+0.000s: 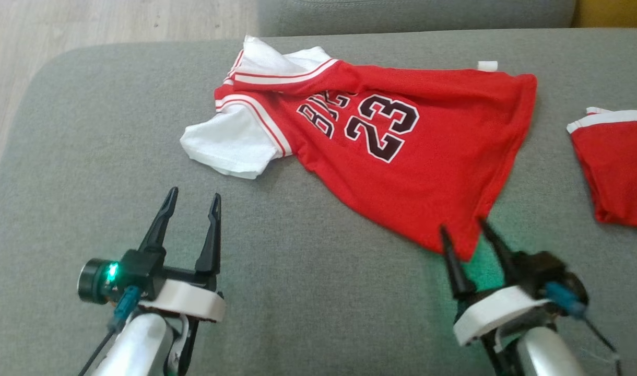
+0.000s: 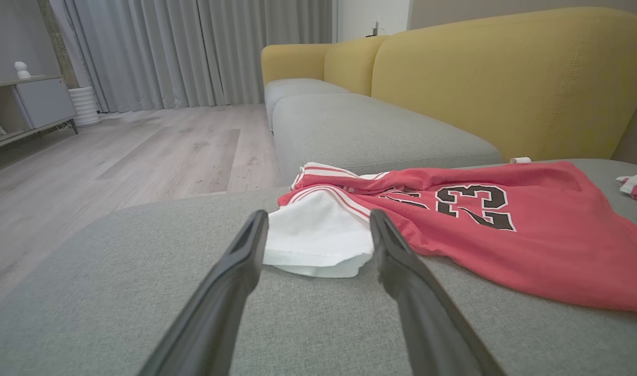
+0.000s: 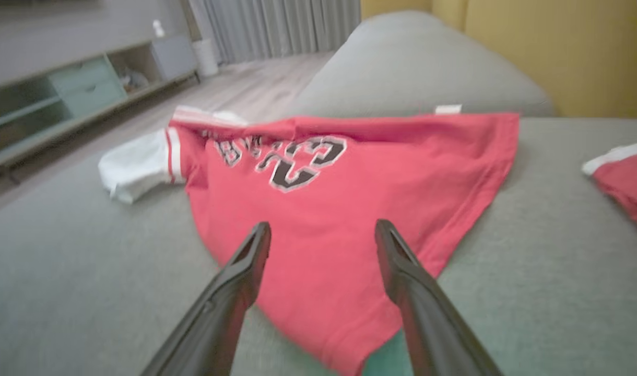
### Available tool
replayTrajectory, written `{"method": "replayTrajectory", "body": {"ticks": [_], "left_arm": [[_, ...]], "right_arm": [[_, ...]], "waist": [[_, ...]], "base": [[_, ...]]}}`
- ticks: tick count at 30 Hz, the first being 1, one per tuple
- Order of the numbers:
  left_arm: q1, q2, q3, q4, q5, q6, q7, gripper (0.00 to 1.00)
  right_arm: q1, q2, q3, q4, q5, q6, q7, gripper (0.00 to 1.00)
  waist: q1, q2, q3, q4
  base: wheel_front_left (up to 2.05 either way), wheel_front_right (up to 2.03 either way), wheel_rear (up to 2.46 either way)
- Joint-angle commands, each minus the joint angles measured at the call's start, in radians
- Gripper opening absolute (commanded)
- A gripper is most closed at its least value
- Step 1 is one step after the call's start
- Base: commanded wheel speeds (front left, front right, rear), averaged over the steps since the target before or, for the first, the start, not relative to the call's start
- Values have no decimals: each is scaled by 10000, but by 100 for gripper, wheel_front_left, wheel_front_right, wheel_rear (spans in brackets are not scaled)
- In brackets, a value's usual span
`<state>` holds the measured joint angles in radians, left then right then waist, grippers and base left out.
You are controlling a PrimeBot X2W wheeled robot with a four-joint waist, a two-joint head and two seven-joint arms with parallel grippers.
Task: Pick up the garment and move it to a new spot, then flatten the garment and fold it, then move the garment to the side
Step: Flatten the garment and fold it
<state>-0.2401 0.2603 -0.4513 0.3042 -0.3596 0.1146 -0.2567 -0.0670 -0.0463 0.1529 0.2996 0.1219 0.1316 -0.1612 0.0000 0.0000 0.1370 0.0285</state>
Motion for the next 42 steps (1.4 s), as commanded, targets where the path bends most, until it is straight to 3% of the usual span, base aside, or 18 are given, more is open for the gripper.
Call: {"method": "replayTrajectory", "body": {"ticks": [1, 7, 17, 18, 19, 24, 34, 39, 40, 41, 42], "left_arm": [[-367, 46, 472, -299, 67, -20, -50, 100], [-425, -213, 471, -194, 131, -186, -51, 100], [-719, -501, 549, -167, 301, -360, -51, 100], [-718, -526, 575, -157, 310, -375, -51, 100], [-704, -545, 603, -149, 321, -387, -51, 100], [-598, -564, 782, -33, 341, -449, -51, 100], [-555, -611, 914, 155, 442, -556, -51, 100], [-434, -637, 928, 279, 442, -614, -51, 100], [-415, -642, 923, 311, 435, -633, -51, 100], [-397, -645, 923, 349, 424, -649, -51, 100], [-377, -645, 923, 388, 413, -668, -51, 100]], "right_arm": [[-239, -39, 358, -20, -487, -9, 387, 100], [-635, -39, 600, 859, -1518, -9, 1402, 100], [-1314, -39, 303, 2180, -2758, -9, 2216, 100], [-1347, -39, 286, 2280, -2774, -9, 2251, 28], [-1380, -39, 253, 2350, -2797, -9, 2246, 0], [-1452, -39, -278, 2495, -3065, -9, 2141, 0], [-1157, -176, -2710, 1952, -3986, -9, 2135, 0], [-825, -100, -3328, 1719, -4211, -9, 2066, 0], [-800, -81, -3349, 1643, -4173, -9, 1938, 65], [-801, -64, -3348, 1569, -4004, -9, 1764, 100], [-797, -53, -3151, 1507, -3738, -9, 1533, 100]], "waist": [[0, 0, 34, 70], [0, 0, 223, 320], [0, 0, 555, 645], [0, 0, 551, 659], [0, 0, 542, 661], [0, 0, 394, 514], [0, 0, -18, 107], [0, 0, -220, -72], [0, 0, -242, -103], [0, 0, -274, -138], [0, 0, -315, -176]], "base": [[0, 0, 0], [0, 0, 0], [0, 0, 0], [0, 0, 0], [0, 0, 0], [0, 0, 0], [0, 0, 0], [0, 0, 0], [0, 0, 0], [0, 0, 0], [0, 0, 0]]}}
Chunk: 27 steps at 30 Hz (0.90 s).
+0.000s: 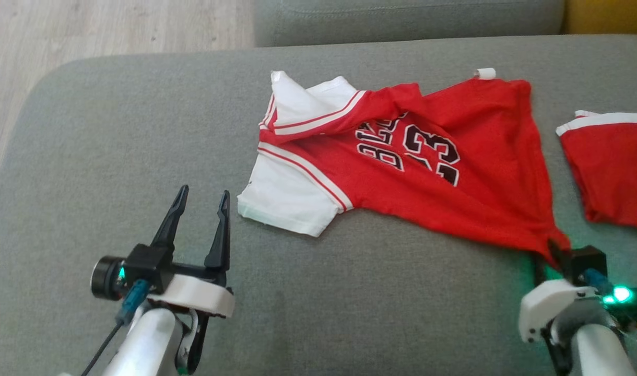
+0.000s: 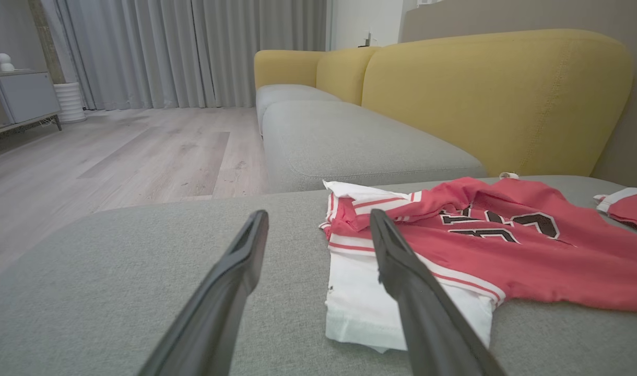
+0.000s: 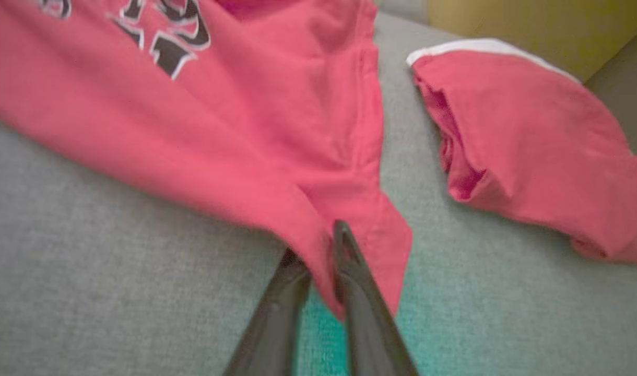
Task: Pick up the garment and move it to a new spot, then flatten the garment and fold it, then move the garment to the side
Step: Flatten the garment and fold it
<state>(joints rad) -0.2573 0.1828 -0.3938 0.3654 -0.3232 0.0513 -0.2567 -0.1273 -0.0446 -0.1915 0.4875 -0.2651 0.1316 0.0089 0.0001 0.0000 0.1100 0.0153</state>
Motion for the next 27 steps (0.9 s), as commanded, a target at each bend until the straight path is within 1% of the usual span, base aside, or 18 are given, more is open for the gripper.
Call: {"method": "replayTrajectory", "body": {"ticks": [1, 4, 8, 9, 12, 17, 22, 27], "left_arm": [[-183, 128, 356, -190, 30, -49, -51, 100], [-134, 145, 386, -120, 3, -71, -51, 100], [-97, 122, 330, 105, -75, -165, -50, 100], [-109, 122, 313, 164, -93, -189, -39, 100], [-172, 124, 251, 291, -119, -259, 41, 100], [-602, 258, 22, 808, -51, -461, 570, 100], [-1304, 467, -135, 1719, 181, -450, 1120, 100], [-2067, 597, -128, 2575, 289, -449, 1118, 100]], "right_arm": [[-187, -66, 606, -449, 533, -9, -434, 100], [-107, -61, 1530, -893, 1892, -9, -1339, 100], [376, -59, 2435, -1764, 3478, -9, -2234, 100], [471, -59, 2519, -1901, 3636, -9, -2321, 100], [614, -58, 2591, -2064, 3827, -9, -2440, 100], [615, -58, 2638, -2167, 3952, -9, -2552, 100], [422, -57, 2538, -2218, 3991, -9, -2602, 100], [267, -57, 2556, -2156, 4050, -9, -2642, 100]], "waist": [[-1, 0, -77, -87], [-1, 0, -152, -239], [-1, 0, -170, -508], [-1, 0, -146, -567], [-1, 0, -77, -676], [-1, 0, 267, -918], [-1, 0, 713, -1124], [-1, 0, 1105, -1309]], "base": [[0, 0, 0], [0, 0, 0], [0, 0, 0], [0, 0, 0], [0, 0, 0], [0, 0, 0], [0, 0, 0], [0, 0, 0]]}}
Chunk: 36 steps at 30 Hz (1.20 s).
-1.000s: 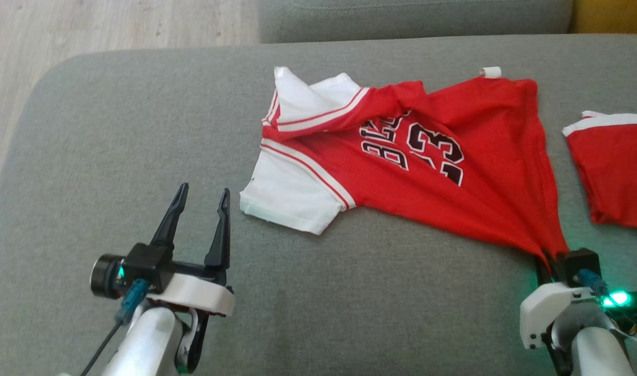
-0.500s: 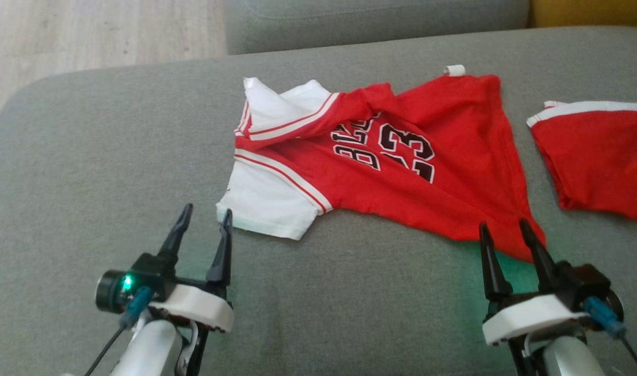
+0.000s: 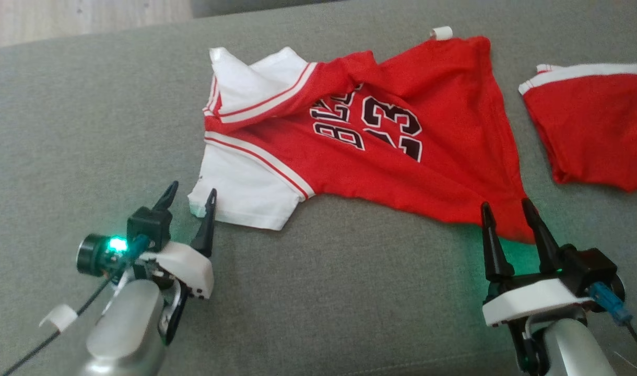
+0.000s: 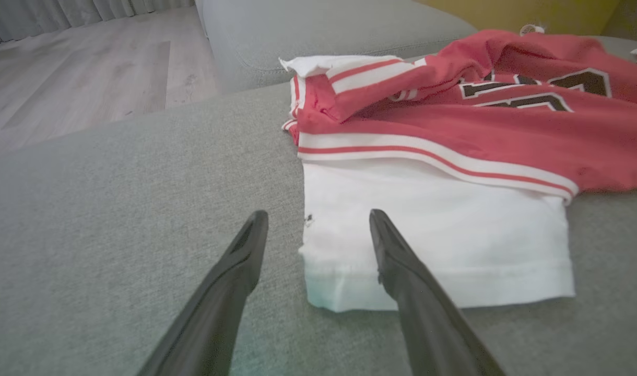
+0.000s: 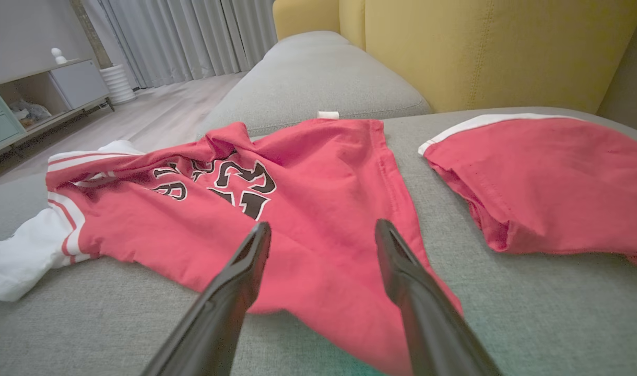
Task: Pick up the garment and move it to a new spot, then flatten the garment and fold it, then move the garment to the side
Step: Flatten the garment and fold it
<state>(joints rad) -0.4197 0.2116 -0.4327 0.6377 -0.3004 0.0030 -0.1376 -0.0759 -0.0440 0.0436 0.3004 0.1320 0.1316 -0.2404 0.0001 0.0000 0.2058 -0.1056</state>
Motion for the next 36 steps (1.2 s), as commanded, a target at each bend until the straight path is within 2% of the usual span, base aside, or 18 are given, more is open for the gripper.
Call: {"method": "replayTrajectory", "body": {"ticks": [1, 10, 11, 12, 13, 14, 18, 22, 30, 36], "left_arm": [[-573, 337, 255, 40, 72, 20, -43, 100], [-1181, 375, -169, 1521, 55, -499, 977, 100], [-1176, 354, -316, 1656, 53, -630, 1244, 96], [-1155, 350, -371, 1713, 27, -698, 1370, 42], [-1134, 358, -417, 1742, 8, -751, 1448, 4], [-1114, 372, -455, 1747, -6, -791, 1479, 0], [-1014, 415, -479, 1511, -100, -865, 1214, 0], [-940, 410, -384, 902, -153, -766, 433, 0], [-716, 476, 64, -506, -382, -315, -640, 0], [-212, 479, 268, -1803, -539, -35, -938, 0]], "right_arm": [[-273, -63, 211, -270, 93, -9, -156, 100], [-481, -63, 198, -133, 234, -9, -202, 100], [-493, -63, 195, -92, 232, -9, -206, 100], [-505, -63, 201, -66, 228, -9, -207, 100], [-513, -63, 201, -37, 218, -9, -208, 100], [-517, -63, 186, -10, 209, -9, -209, 100], [-494, -63, 84, 87, 204, -9, -211, 100], [-240, -63, -684, 347, 380, -9, -212, 100], [146, -62, -1021, 1177, 601, -9, -176, 100], [-170, -62, -1055, 2164, 951, -9, -24, 100]], "waist": [[-1, 0, 211, -138], [-1, 0, 460, -421], [-1, 0, 433, -439], [-1, 0, 404, -454], [-1, 0, 367, -468], [-1, 0, 329, -478], [-1, 0, 140, -490], [-1, 0, -58, -398], [-1, 0, -251, -232], [-1, 0, -393, 23]], "base": [[0, 0, 0], [0, 0, 0], [0, 0, 0], [0, 0, 0], [0, 0, 0], [0, 0, 0], [0, 0, 0], [0, 0, 0], [0, 0, 0], [0, 0, 0]]}}
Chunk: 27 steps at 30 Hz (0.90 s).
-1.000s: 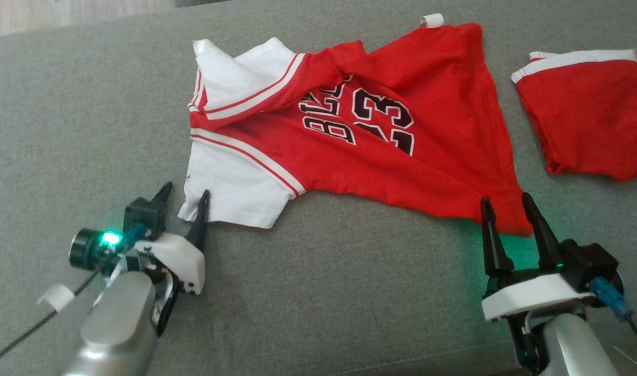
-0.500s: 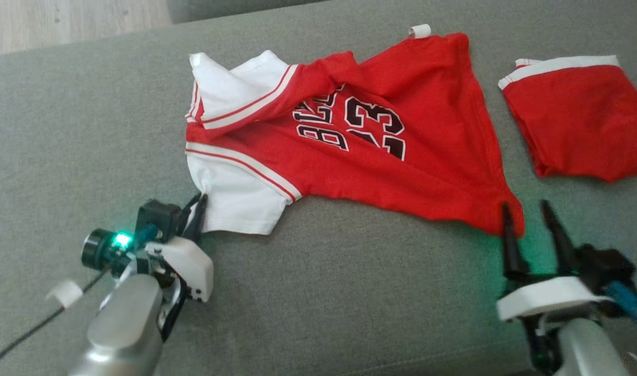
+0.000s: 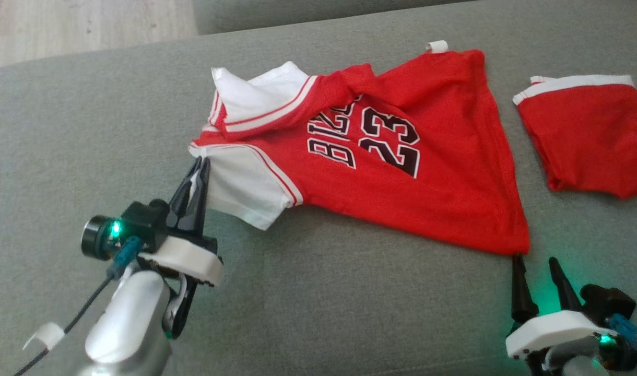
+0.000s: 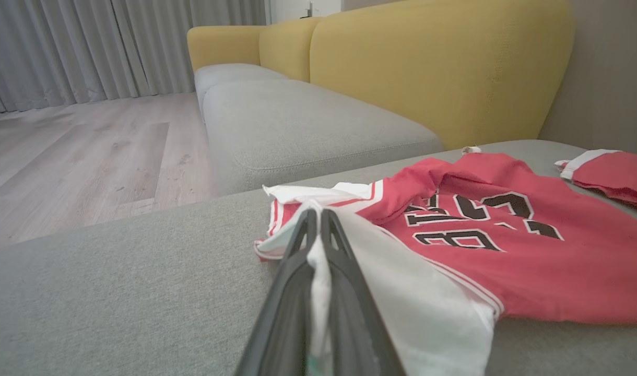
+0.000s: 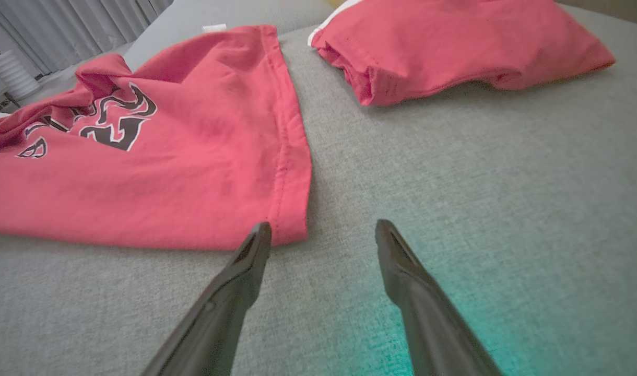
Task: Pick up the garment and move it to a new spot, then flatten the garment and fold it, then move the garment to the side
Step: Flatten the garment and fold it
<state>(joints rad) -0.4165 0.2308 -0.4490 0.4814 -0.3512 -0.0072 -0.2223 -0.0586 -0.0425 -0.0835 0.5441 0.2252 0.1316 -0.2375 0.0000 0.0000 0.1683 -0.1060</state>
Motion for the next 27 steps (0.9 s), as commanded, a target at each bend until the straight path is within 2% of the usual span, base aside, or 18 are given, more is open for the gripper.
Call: {"method": "replayTrajectory", "body": {"ticks": [1, 13, 14, 16, 21, 27], "left_arm": [[-169, 295, 411, -397, -35, 75, -95, 0], [205, 465, 255, -1462, -95, 215, 230, 0], [219, 478, 252, -1512, -103, 229, 247, 0], [245, 507, 252, -1589, -122, 256, 278, 0], [371, 508, 316, -1668, -290, 304, 277, 0], [482, 446, 633, -1900, -844, 232, 221, 0]], "right_arm": [[-412, -78, 228, -123, 81, -9, -37, 100], [-1071, -78, 667, 1274, 215, -9, 180, 100], [-1107, -78, 747, 1355, 230, -9, 209, 73], [-1158, -78, 916, 1479, 237, -9, 253, 0], [-1250, -78, 1267, 1305, 505, -9, 106, 0], [-1544, -78, 1127, 56, 355, -9, -137, 0]], "waist": [[0, 0, -35, 86], [0, 0, -57, 366], [0, 0, -58, 370], [0, 0, -73, 371], [0, 0, -278, 382], [0, 0, -747, 393]], "base": [[0, 0, 0], [0, 0, 0], [0, 0, 0], [0, 0, 0], [0, 0, 0], [0, 0, 0]]}}
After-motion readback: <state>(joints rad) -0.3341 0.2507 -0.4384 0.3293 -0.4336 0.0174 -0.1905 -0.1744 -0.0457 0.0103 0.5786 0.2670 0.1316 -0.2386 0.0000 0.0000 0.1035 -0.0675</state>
